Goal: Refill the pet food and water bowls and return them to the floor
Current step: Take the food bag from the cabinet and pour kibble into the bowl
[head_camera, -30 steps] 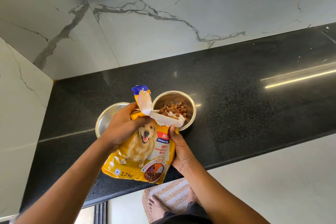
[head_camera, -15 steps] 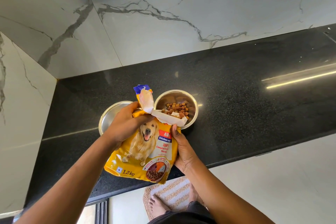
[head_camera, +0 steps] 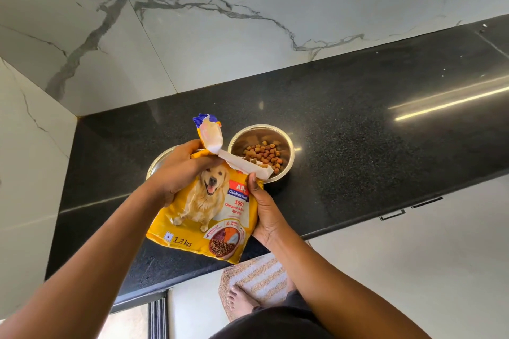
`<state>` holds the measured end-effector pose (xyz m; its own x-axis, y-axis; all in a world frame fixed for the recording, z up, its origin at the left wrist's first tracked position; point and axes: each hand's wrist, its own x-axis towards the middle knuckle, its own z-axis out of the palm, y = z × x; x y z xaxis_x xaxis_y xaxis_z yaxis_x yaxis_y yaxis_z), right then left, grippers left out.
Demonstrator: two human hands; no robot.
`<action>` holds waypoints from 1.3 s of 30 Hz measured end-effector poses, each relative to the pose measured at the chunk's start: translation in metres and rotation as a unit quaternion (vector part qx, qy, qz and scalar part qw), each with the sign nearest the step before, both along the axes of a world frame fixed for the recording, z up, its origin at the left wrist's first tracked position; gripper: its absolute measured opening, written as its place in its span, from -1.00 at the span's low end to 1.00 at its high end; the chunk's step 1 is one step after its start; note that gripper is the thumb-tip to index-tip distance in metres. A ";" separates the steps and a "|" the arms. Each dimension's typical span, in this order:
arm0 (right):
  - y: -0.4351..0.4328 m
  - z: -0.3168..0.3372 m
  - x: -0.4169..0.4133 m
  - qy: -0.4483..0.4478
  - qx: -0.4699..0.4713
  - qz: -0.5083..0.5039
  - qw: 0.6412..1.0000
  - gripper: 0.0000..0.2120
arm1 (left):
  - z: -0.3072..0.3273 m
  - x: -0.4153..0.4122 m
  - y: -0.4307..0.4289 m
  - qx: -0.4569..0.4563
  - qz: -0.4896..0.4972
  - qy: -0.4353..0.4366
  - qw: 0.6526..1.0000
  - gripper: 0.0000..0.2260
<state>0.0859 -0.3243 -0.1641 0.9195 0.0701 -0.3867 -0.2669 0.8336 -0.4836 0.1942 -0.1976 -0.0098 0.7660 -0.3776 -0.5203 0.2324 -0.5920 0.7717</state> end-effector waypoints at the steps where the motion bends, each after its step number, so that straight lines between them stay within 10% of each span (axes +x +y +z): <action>1: 0.001 0.001 0.001 -0.002 0.002 -0.002 1.000 0.02 | 0.001 0.002 0.000 0.003 -0.002 0.003 1.000 -0.76; 39: 0.022 -0.003 0.007 -0.010 0.002 -0.061 0.998 -0.07 | 0.016 0.022 -0.011 0.050 -0.065 -0.006 0.997 -0.65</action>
